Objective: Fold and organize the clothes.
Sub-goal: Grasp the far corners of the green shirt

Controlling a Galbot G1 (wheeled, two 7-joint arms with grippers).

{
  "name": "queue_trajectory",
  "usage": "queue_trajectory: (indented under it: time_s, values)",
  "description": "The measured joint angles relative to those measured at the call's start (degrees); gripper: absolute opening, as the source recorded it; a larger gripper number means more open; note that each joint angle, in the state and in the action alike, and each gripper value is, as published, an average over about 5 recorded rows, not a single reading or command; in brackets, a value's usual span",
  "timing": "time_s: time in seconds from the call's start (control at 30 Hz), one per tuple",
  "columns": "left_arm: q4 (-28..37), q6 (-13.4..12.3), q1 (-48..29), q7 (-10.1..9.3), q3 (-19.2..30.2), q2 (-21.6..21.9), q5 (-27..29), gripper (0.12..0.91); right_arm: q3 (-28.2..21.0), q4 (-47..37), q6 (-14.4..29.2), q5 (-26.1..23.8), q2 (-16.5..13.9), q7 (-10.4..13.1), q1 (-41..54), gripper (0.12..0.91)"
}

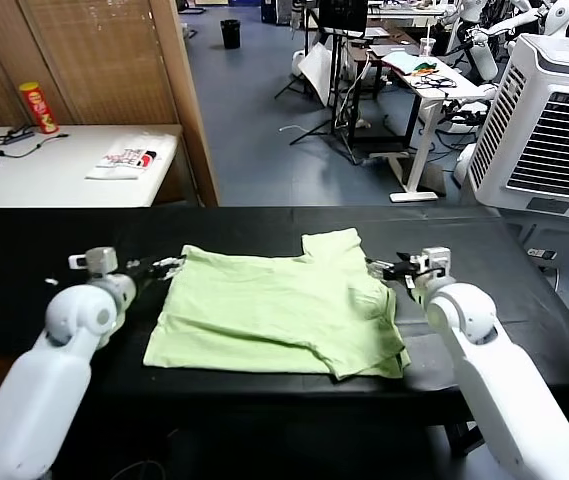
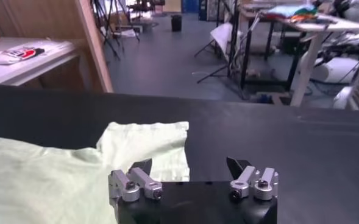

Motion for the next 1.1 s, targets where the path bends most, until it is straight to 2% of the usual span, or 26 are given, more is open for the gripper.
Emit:
queue_trajectory:
  time_s: [0.23, 0.47, 0.67, 1.1]
  values:
    - [9.0, -0.4, -6.1, 1.36, 3.7, -1.7, 1.3, 0.798, -2.0, -8.3, 0.1, 0.0, 2.1, -0.7, 5.4, 0.798]
    - [14.7, -1.1, -9.6, 2.60, 5.2, -3.1, 1.7, 0.798, -3.3, -13.4, 0.2, -0.4, 4.2, -2.0, 8.0, 0.798]
    - [17.3, -1.4, -11.0, 3.43, 6.1, -3.5, 2.3, 0.798, -4.3, -16.4, 0.7, -1.7, 5.8, -3.2, 9.8, 0.798]
    - [20.1, -1.8, -12.2, 4.70, 6.5, -4.0, 2.7, 0.798, -5.0, -20.0, 0.8, -2.8, 8.4, -3.5, 11.3, 0.798]
